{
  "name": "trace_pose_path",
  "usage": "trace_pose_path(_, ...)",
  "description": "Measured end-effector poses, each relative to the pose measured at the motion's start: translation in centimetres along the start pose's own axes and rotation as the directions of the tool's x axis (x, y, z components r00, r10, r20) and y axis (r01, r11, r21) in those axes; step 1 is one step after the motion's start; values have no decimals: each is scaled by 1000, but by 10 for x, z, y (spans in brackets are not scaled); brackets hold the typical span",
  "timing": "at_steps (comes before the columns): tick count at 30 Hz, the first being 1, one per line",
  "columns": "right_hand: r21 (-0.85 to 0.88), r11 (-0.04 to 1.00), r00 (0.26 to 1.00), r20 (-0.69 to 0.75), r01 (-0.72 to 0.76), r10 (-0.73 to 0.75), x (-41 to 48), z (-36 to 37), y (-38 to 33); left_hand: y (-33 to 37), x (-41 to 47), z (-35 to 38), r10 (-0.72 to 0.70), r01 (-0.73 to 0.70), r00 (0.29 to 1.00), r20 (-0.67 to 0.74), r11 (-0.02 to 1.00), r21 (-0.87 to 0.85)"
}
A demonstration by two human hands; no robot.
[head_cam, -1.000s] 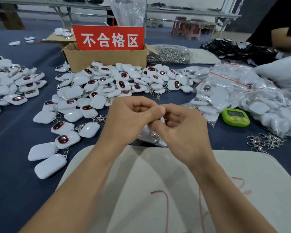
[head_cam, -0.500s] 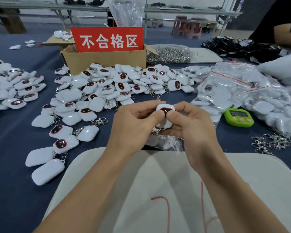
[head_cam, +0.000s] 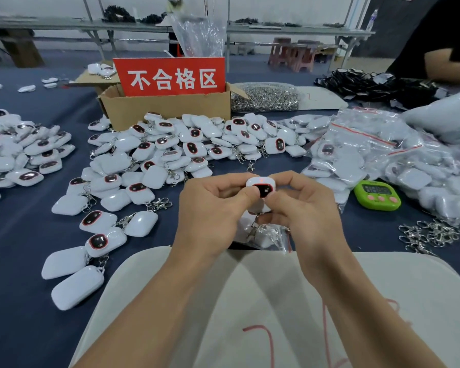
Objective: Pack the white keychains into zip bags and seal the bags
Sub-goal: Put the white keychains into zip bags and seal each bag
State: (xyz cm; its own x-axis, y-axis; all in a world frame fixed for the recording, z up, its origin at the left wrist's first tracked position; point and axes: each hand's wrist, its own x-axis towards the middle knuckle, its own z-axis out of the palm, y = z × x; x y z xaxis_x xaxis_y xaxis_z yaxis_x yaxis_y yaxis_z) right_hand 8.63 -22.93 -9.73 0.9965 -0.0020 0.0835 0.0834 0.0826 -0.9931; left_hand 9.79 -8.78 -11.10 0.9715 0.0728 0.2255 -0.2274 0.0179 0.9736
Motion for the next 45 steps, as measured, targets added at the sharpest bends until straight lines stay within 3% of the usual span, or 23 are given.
trace_pose_path(5, -41, 999, 998, -63, 6, -8, 0, 1, 1, 2, 1, 3, -37, 38, 999, 30, 999, -6)
trace_pose_path(16, -252, 954, 971, -127, 164, -201, 1, 2, 5, 2, 0, 5, 7, -5, 999, 54, 999, -32)
trace_pose_path(25, -321, 923, 925, -238, 212, -295, 0, 1, 5, -1, -1, 2, 12, -11, 999, -30, 999, 41)
trace_pose_path(28, -494, 823, 868, -235, 280, -437, -1, -2, 4, -1, -4, 5, 110, -84, 990, -92, 965, 247)
trace_pose_path(32, -686, 636, 807, -119, 355, -579, -4, 0, 3, 5, -13, 8, 266, -222, 963, -49, 879, 423)
trace_pose_path(45, -521, 808, 897, -163, 276, -412, 2, -5, 6, -1, -9, 5, 211, -164, 975, -65, 888, 429)
